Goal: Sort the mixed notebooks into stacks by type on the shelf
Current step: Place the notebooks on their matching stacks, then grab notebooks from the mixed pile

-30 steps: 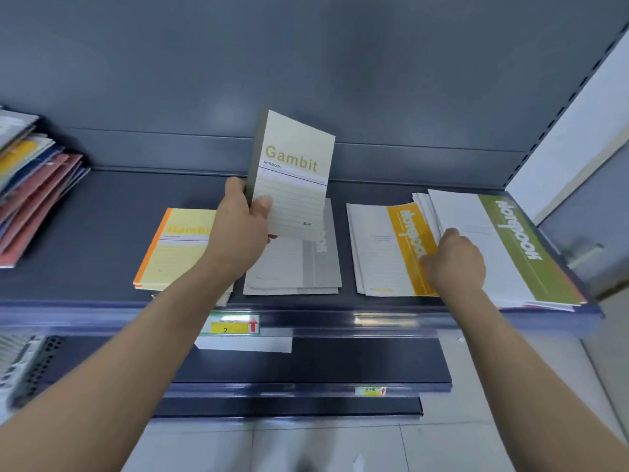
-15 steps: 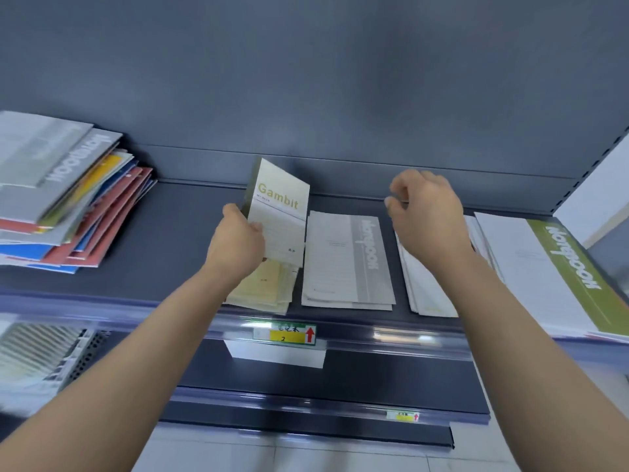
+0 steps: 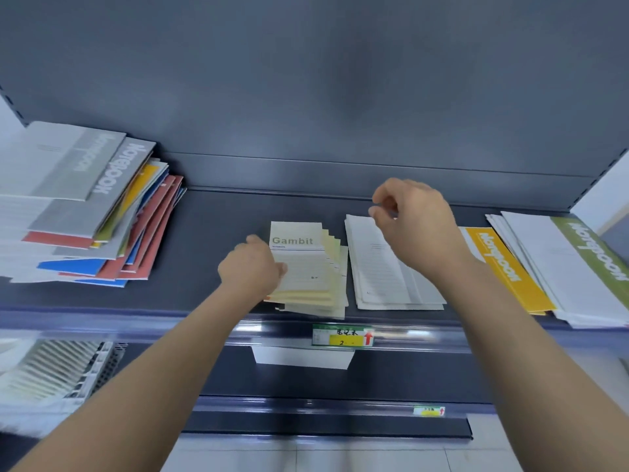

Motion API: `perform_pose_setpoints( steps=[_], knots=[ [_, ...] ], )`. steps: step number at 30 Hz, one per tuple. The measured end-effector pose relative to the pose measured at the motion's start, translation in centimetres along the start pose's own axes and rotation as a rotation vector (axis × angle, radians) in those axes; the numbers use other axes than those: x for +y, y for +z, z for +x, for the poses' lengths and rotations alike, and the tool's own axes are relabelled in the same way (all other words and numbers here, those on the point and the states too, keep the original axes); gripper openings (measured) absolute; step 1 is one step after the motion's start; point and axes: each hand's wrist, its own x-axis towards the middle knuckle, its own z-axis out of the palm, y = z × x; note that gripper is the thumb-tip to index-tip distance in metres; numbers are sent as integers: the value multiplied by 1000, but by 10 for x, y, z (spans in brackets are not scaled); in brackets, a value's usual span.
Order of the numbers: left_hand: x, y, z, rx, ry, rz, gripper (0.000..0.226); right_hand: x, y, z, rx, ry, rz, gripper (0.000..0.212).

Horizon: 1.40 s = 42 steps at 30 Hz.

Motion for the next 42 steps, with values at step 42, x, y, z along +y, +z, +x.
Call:
perform_pose_setpoints(
  steps=[42],
  knots=[
    [-294, -191, 54, 900, 187, 8, 16, -341, 143, 135, -272, -247, 187, 29]
  ],
)
